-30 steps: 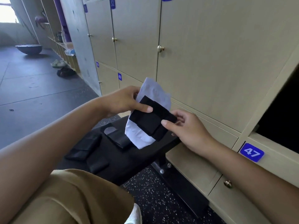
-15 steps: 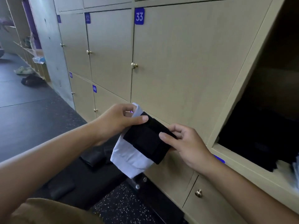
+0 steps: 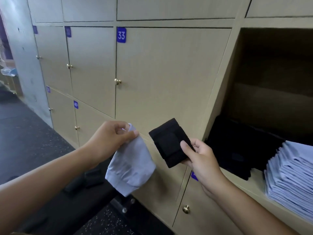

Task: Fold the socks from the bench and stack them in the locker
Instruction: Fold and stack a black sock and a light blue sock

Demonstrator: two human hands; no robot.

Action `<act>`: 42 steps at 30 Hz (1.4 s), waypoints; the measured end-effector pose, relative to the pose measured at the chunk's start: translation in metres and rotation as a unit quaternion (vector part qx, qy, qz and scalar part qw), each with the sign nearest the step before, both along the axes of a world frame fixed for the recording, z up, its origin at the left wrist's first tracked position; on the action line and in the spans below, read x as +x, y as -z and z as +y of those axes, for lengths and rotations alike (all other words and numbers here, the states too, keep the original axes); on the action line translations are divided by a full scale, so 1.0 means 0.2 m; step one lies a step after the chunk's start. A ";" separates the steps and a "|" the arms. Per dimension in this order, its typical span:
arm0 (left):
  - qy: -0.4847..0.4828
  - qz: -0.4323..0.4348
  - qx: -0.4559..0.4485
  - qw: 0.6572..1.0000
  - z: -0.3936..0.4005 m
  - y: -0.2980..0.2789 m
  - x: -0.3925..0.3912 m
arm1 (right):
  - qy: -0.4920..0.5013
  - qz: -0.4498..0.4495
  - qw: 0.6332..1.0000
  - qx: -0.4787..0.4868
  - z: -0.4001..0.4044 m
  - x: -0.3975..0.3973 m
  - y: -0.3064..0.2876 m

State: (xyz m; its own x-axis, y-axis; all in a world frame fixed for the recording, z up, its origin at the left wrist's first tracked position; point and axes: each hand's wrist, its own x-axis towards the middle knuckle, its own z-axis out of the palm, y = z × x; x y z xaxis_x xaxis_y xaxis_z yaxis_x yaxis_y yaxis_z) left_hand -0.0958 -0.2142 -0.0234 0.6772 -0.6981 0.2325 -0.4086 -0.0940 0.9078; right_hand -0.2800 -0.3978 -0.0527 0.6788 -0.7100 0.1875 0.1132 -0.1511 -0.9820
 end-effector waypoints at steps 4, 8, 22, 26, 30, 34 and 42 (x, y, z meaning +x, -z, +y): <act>0.002 -0.017 0.005 1.000 -0.03 -0.04 -0.08 | 0.052 -0.023 0.998 0.020 -0.05 -0.08 -0.04; -0.015 -0.024 0.003 1.000 -0.11 -0.09 -0.17 | 0.098 -0.031 0.994 0.044 -0.11 -0.15 -0.05; 0.041 -0.043 0.039 0.997 -0.48 -0.01 -0.39 | 0.207 0.003 0.977 -0.057 -0.31 -0.45 -0.10; 0.085 0.026 0.024 0.996 -0.60 0.00 -0.43 | 0.185 0.013 0.981 -0.065 -0.37 -0.52 -0.11; 0.148 0.035 0.018 0.988 -0.70 0.05 -0.45 | 0.124 0.029 0.990 -0.058 -0.41 -0.55 -0.12; 0.250 0.096 0.006 0.963 -0.74 0.04 -0.53 | 0.039 0.078 0.994 -0.073 -0.44 -0.55 -0.11; 0.290 0.133 0.018 0.948 -0.78 0.02 -0.55 | 0.018 0.104 0.994 -0.043 -0.43 -0.52 -0.15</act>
State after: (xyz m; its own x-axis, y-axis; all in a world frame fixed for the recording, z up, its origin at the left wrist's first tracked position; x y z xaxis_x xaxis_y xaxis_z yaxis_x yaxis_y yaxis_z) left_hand -0.2066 -0.3695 -0.0271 0.2090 -0.9750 0.0758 -0.1580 0.0428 0.9865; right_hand -0.3830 -0.4833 -0.0220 0.6837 -0.7220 0.1066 -0.0972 -0.2349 -0.9672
